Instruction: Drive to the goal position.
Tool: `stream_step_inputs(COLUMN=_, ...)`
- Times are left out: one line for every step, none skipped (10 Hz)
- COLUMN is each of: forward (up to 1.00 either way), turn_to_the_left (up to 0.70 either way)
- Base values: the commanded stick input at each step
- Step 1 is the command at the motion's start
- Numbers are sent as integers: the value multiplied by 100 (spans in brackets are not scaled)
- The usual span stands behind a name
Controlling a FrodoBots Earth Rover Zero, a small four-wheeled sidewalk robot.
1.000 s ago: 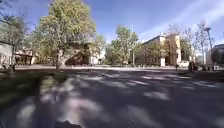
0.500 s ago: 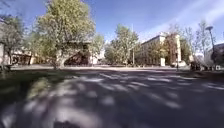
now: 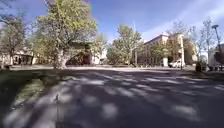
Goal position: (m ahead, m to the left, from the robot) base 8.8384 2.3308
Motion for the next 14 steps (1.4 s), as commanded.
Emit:
stream_step_inputs(forward=85, turn_to_the_left=0)
stream_step_inputs(forward=85, turn_to_the_left=0)
stream_step_inputs(forward=85, turn_to_the_left=0)
stream_step_inputs(forward=85, turn_to_the_left=0)
stream_step_inputs(forward=85, turn_to_the_left=0)
stream_step_inputs(forward=82, turn_to_the_left=0)
stream_step_inputs(forward=84, turn_to_the_left=0)
stream_step_inputs(forward=85, turn_to_the_left=0)
stream_step_inputs(forward=85, turn_to_the_left=0)
stream_step_inputs(forward=85, turn_to_the_left=0)
stream_step_inputs(forward=85, turn_to_the_left=0)
stream_step_inputs(forward=85, turn_to_the_left=0)
stream_step_inputs(forward=64, turn_to_the_left=0)
stream_step_inputs(forward=23, turn_to_the_left=0)
